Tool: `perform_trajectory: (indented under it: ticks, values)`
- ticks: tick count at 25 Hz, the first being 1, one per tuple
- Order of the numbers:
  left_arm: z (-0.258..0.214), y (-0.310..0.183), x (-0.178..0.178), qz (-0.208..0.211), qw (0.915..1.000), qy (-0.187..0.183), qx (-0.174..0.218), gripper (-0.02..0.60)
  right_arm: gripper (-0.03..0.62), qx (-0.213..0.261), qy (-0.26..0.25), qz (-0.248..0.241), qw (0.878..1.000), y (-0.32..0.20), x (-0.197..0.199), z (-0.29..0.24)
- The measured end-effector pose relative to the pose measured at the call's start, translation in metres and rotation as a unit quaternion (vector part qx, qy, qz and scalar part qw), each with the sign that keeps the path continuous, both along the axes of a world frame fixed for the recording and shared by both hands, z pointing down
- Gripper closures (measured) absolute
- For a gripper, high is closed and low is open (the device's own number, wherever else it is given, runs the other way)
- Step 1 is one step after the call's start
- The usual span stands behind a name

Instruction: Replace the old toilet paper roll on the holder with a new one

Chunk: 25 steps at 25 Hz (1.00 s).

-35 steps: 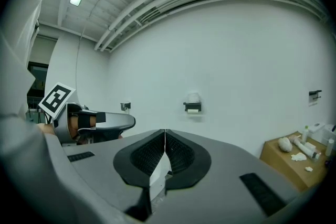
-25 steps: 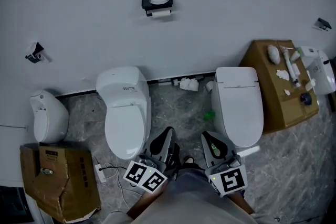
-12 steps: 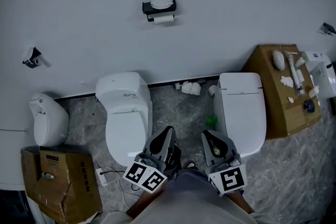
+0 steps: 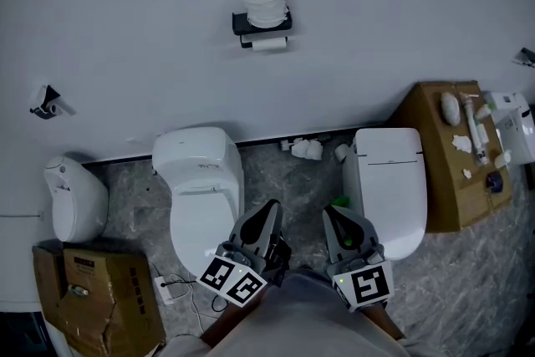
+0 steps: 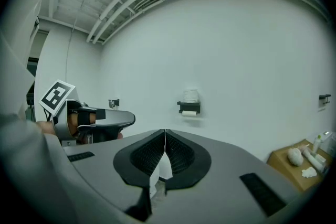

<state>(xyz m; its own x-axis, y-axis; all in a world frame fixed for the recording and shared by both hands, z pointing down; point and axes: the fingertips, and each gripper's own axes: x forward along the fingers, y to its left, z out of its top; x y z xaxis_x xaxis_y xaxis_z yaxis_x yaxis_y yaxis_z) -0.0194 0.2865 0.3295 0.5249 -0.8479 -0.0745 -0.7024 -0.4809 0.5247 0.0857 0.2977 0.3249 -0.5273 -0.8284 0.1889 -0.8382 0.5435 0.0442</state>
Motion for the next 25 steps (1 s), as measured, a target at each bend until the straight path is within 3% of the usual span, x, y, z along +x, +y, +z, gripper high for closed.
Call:
perform_trajectory:
  ticks: [15,25]
  values:
    - [-0.016,-0.074,-0.067,0.015,0.9994,0.014,0.026,0.577,0.577,0.027,0.019,-0.016,0.999,-0.076,-0.08,-0.019]
    - [-0.017,-0.091,-0.087,0.027,0.9989,0.028,0.028,0.577,0.577,0.008,0.035,-0.003,0.999,-0.089,-0.098,-0.019]
